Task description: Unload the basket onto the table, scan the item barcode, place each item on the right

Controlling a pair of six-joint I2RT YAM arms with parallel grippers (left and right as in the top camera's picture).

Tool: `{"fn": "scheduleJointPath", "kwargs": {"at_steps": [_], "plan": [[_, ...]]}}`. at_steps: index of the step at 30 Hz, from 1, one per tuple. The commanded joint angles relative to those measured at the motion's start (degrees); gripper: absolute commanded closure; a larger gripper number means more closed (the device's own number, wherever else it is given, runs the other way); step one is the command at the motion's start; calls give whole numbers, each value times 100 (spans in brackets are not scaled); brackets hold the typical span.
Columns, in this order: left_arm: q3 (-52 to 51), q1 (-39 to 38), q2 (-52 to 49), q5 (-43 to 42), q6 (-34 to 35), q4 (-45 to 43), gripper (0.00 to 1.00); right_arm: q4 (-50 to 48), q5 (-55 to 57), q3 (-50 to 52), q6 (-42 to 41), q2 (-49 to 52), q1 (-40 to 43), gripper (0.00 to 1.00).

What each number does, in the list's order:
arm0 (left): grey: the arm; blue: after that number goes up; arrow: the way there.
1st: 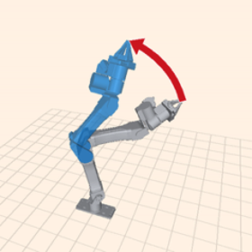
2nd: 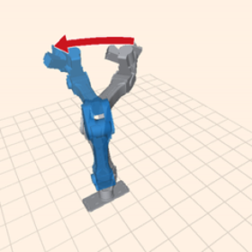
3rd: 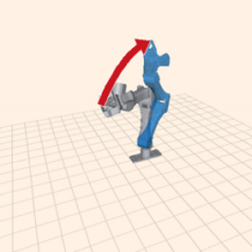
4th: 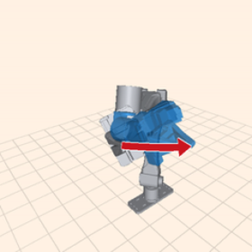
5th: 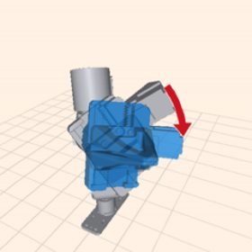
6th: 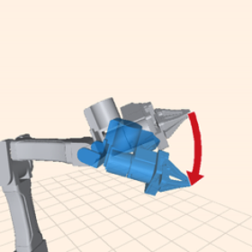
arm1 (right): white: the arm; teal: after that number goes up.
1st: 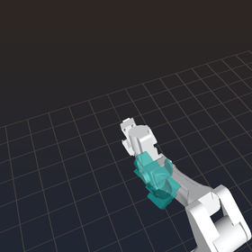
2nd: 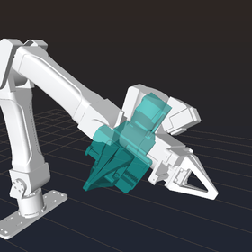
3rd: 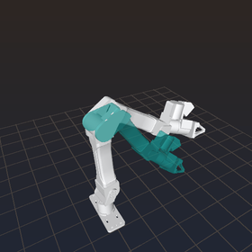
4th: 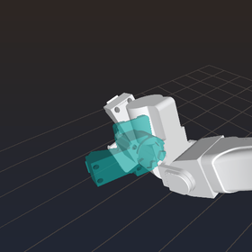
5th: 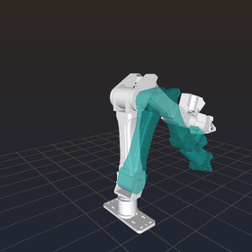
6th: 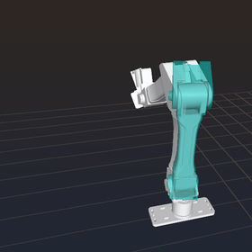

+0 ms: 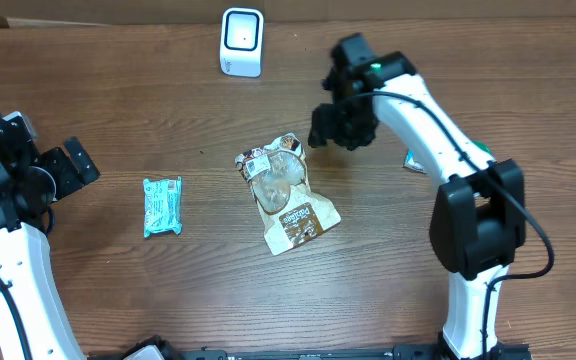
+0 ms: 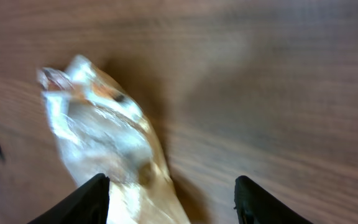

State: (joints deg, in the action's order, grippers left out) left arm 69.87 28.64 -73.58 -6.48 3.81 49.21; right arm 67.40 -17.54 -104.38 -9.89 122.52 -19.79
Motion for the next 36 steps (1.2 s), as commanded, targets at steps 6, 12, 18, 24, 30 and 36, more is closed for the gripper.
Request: {"fn": "scheduleJointPath", "kwargs": {"at_steps": [6,12,18,24,30,36], "plan": [[66,17,7,-46,-151,-13,0,-778,-2461,1808,1189,0,223,25],[66,17,7,-46,-151,-13,1,-2605,-3018,2924,-39,2,-210,25],[66,15,9,-46,-151,-13,0,-3825,-2883,3169,-907,9,-721,34],[66,17,9,-46,-151,-13,0,-4229,-2623,3167,-1285,9,-809,81],[66,17,9,-46,-151,-13,1,-4332,-2885,3115,-1259,-55,-778,96],[66,17,9,-46,-151,-13,1,-3928,-2406,3112,-822,-1071,-778,96]]}}
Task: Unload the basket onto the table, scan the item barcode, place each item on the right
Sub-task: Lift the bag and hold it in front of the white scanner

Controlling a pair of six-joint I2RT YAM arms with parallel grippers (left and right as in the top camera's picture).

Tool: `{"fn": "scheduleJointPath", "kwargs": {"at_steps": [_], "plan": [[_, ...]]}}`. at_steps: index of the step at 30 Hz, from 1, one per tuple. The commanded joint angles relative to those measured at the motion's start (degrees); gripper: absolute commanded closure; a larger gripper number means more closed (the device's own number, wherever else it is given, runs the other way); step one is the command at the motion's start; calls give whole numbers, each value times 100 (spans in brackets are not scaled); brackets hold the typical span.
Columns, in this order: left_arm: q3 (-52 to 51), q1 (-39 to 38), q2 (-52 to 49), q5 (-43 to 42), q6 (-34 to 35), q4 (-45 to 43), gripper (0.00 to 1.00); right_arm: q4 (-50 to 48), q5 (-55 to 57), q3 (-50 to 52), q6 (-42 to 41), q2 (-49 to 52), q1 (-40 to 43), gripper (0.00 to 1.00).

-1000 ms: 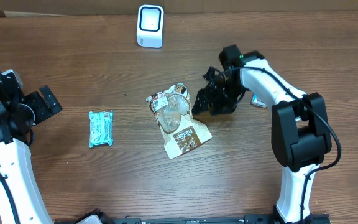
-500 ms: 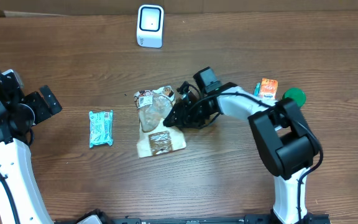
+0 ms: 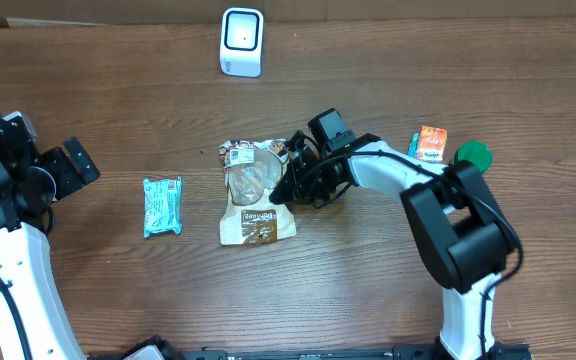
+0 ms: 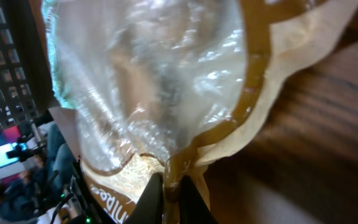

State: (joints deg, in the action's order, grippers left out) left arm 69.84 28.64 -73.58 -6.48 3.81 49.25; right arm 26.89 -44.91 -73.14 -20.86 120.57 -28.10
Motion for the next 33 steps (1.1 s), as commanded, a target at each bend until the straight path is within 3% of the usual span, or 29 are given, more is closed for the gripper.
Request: {"fn": "scheduleJointPath", "kwargs": {"at_steps": [1,10,20,23,26,33], "plan": [[68,17,9,-46,-151,-17,0,177,396,-11,413,-1185,52,96],[68,17,9,-46,-151,-17,0,481,640,-9,1390,-3604,52,96],[68,17,9,-46,-151,-17,0,1239,1853,-162,793,-4024,50,96],[68,17,9,-46,-151,-17,1,1445,2612,-352,785,-3967,-2,96],[68,17,7,-46,-151,-17,0,1270,4192,-378,1141,-3753,-264,96],[68,17,9,-46,-151,-17,0,61,7357,-378,2175,-2527,-901,96]]}}
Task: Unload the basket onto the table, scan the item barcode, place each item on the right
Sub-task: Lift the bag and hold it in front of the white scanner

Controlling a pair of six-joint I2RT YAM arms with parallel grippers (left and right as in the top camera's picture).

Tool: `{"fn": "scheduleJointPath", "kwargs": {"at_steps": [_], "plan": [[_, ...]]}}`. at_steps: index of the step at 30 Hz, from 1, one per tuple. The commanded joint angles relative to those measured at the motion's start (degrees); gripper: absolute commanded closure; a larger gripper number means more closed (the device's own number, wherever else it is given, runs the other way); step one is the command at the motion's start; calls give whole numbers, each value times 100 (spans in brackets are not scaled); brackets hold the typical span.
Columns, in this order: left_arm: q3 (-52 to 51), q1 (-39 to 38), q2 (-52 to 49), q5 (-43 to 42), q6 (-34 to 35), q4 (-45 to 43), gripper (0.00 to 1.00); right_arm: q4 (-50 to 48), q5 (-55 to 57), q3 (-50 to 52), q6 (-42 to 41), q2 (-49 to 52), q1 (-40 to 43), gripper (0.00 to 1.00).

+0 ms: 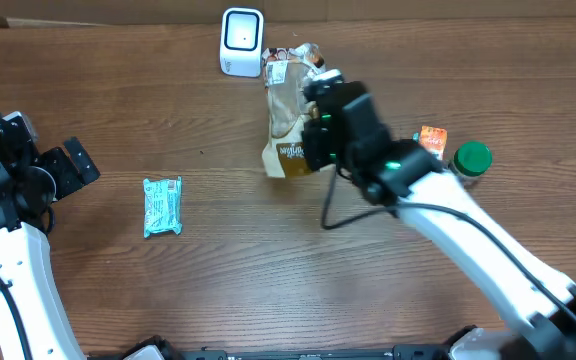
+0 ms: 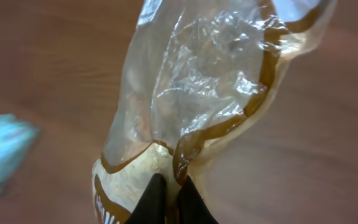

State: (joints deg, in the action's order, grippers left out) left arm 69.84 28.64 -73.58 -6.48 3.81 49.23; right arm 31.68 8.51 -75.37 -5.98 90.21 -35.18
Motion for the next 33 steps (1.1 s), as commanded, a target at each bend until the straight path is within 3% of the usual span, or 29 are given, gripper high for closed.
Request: {"fn": "scheduleJointPath", "kwargs": {"at_steps": [1,4,9,17,23,27,33], "plan": [[68,17,9,-46,-151,-15,0,-682,2406,-155,966,732,-243,96],[68,17,9,-46,-151,-15,0,-1471,3091,-155,2175,1279,-306,96],[68,17,7,-46,-151,-15,0,-2498,3366,-155,3318,1567,-306,96],[68,17,7,-46,-151,-15,0,-4450,2817,-155,6179,1668,-223,96],[68,17,9,-46,-151,-15,0,-6367,2415,-157,7191,2208,48,96],[68,17,7,-46,-151,-15,0,-6638,2763,-160,7005,2492,151,96],[68,17,7,-46,-151,-15,0,-5077,3086,-160,3654,2455,151,96]]}}
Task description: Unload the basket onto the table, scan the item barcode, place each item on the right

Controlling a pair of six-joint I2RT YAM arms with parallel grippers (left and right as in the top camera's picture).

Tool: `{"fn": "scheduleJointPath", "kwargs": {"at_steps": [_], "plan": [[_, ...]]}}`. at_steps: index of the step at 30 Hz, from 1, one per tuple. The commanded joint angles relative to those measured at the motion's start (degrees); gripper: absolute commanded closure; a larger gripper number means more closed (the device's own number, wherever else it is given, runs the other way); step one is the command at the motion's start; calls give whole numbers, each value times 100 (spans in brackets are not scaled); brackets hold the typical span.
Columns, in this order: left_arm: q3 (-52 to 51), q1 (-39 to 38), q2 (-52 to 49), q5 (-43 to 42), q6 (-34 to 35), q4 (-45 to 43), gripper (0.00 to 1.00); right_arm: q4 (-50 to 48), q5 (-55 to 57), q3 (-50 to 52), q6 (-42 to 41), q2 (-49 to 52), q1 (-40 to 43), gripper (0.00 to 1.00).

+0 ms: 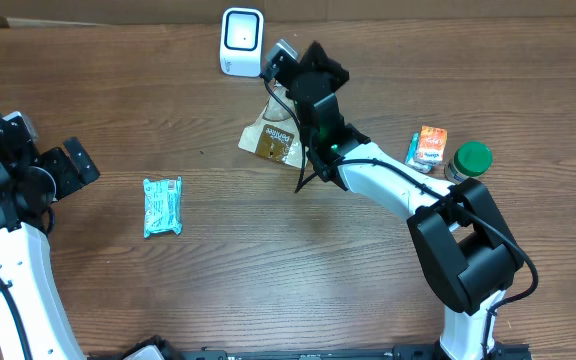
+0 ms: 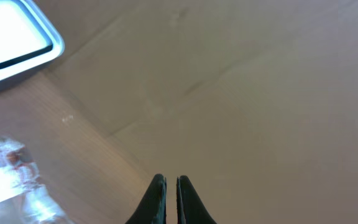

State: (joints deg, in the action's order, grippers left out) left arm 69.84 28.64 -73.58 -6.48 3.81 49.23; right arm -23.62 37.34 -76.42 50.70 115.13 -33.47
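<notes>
The white barcode scanner (image 1: 241,40) stands at the table's back edge; its pale face (image 2: 11,37) fills the top left corner of the right wrist view. A clear and brown snack bag (image 1: 271,137) hangs tilted just right of it, its top pinched up by my right gripper (image 1: 288,62). In the wrist view that gripper (image 2: 167,182) is shut to a thin slit, with only a corner of the bag (image 2: 5,183) showing at the lower left. My left gripper (image 1: 76,163) rests at the far left, away from everything; its jaws are unclear.
A teal packet (image 1: 162,205) lies left of centre. An orange packet (image 1: 428,146) and a green-lidded jar (image 1: 470,160) sit at the right, beside my right arm. A cardboard wall (image 2: 260,93) rises behind the table's back edge.
My right gripper has turned and moved closer to the scanner, still holding the bag, which now hangs lower and to the left of it. The wrist camera now faces the back wall instead of the bag.
My right gripper was open above the bag lying mid-table. It was then shut on the bag's edge on the table. After that it held the bag in the air near the scanner, and now it holds it right beside the scanner.
</notes>
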Motion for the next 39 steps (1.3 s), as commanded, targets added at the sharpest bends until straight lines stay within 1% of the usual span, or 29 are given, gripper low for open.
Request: {"fn": "scheduleJointPath", "kwargs": {"at_steps": [1,2,3,4,5,6,7,8,9,11,13,15,23,31,32,36,37,38,39], "plan": [[68,17,7,-46,-151,-15,0,973,162,-55,-2924,-105,4,96],[68,17,7,-46,-151,-15,1,1226,57,-55,-3268,-157,26,96],[68,17,9,-46,-151,-15,0,1725,-367,-55,-3888,-271,96,96],[68,17,7,-46,-151,-15,0,1947,-662,-55,-4175,-337,142,96],[68,17,7,-46,-151,-15,1,2498,-1635,-55,-5034,-562,352,95],[68,17,7,-46,-151,-15,0,2721,-2076,-55,-5488,-656,474,91],[68,17,9,-46,-151,-15,1,2983,-2778,-55,-6098,-763,686,85],[68,17,7,-46,-151,-15,1,3139,-3683,-55,-6509,-811,949,77],[68,17,9,-46,-151,-15,0,3193,-4540,-55,-6719,-809,1187,68],[68,17,7,-46,-151,-15,0,3344,-6210,-52,-7018,-728,1676,43],[68,17,9,-46,-151,-15,1,3429,-6846,-52,-7173,-601,1878,37],[68,17,9,-46,-151,-15,0,3432,-6848,-52,-7173,-407,1893,30],[68,17,7,-46,-151,-15,0,3239,-6828,-52,-7243,173,1805,30],[68,17,9,-105,-103,-15,0,3185,-6830,-52,-7322,356,1805,30],[68,17,9,-111,-13,-17,0,3163,-6830,-52,-7322,356,1805,30],[68,17,9,-109,1617,-50,1,3178,-6830,-52,-7322,356,1805,30],[68,17,9,-111,1891,-109,0,3187,-6830,-52,-7320,356,1805,30],[70,17,9,-168,2033,-181,0,3187,-6830,-52,-7320,356,1805,30],[70,17,9,-350,2015,-280,0,3189,-6830,-52,-7322,356,1805,30]]}}
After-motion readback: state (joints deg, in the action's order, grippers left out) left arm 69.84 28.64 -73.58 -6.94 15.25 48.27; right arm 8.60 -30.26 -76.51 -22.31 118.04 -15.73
